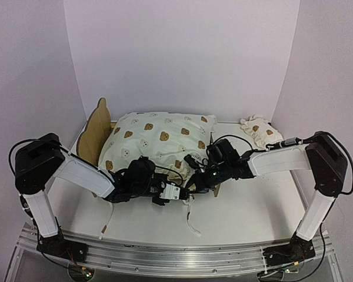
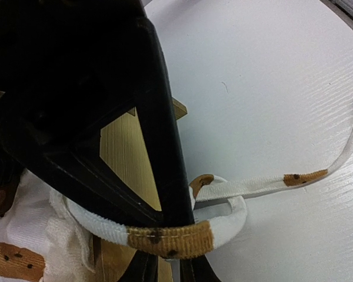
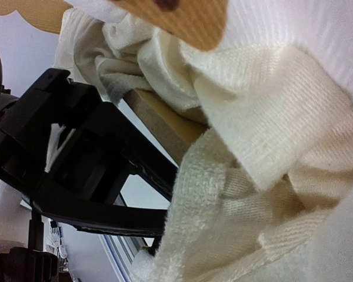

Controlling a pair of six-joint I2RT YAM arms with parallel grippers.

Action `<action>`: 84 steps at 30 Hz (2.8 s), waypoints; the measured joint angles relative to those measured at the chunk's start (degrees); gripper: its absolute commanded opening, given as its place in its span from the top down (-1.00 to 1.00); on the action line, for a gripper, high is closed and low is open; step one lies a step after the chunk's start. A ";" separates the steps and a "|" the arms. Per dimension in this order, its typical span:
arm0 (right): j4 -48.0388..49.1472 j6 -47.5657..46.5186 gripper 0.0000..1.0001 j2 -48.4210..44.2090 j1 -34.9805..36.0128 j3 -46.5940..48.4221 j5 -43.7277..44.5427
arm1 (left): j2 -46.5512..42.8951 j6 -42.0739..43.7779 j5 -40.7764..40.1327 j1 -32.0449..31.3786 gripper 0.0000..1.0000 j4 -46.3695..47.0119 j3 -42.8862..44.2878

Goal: Set up the pet bed

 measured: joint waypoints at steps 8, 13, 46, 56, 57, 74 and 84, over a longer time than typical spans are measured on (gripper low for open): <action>0.01 0.10 0.66 -0.22 -0.24 0.00 0.37 | 0.56 -0.60 0.23 0.07 1.00 -0.63 0.63; -2.42 0.07 0.25 -2.70 0.20 -0.99 4.57 | 0.45 -2.76 -0.45 0.07 1.00 -0.52 0.87; -3.17 7.46 1.00 -3.92 27.52 -13.95 60.62 | -0.86 -7.75 -3.39 0.06 1.00 -1.45 0.99; -20.94 5.53 1.00 -34.18 12.77 -16.75 69.25 | -2.79 -11.80 -3.16 -2.73 1.00 -8.78 1.41; -22.16 4.70 1.00 -36.73 11.74 -16.59 69.52 | -3.04 -12.01 -2.94 -3.34 1.00 -9.77 1.40; -31.18 -8.57 1.00 -34.05 -1.44 -5.44 59.31 | -6.04 12.14 -0.71 -7.64 1.00 -15.08 -10.74; -33.85 -6.99 0.79 -34.07 -6.05 -5.51 50.46 | -6.65 15.60 -0.84 -8.16 0.61 -15.13 -11.33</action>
